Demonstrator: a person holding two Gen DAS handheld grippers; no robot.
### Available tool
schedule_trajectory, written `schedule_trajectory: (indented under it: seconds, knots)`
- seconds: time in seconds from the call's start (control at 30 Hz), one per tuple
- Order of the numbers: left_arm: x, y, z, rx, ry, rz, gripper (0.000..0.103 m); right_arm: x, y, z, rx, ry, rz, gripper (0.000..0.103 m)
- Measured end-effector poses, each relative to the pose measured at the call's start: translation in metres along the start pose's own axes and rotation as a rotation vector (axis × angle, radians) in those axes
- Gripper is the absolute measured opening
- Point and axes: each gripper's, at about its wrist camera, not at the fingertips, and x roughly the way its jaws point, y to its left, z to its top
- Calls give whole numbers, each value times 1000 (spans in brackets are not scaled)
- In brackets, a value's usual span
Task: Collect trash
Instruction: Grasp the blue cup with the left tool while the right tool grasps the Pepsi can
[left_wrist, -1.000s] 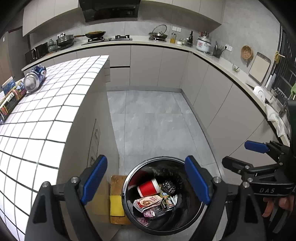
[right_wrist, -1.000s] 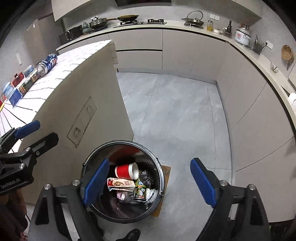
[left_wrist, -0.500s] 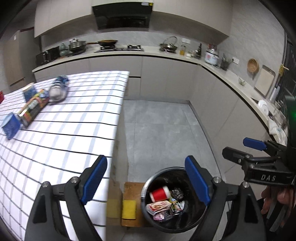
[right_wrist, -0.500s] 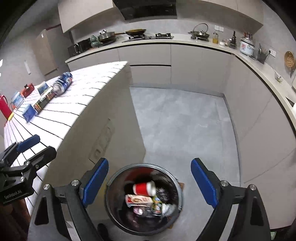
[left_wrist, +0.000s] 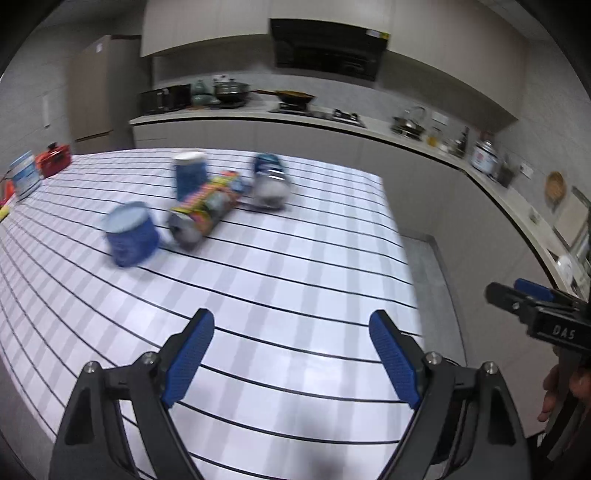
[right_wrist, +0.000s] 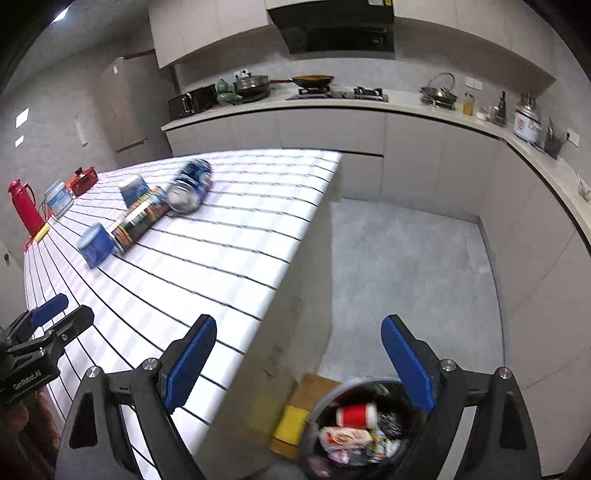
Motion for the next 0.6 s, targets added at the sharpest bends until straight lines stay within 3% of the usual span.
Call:
schedule_trajectory:
  seconds: [0.33,0.6]
  knots:
    - [22,128,38,-65,-24,78,87,44,103,59,-33,-31,19,92]
    - [72,169,53,-58,33,61,87,84,151,99,-49,-44,2,92]
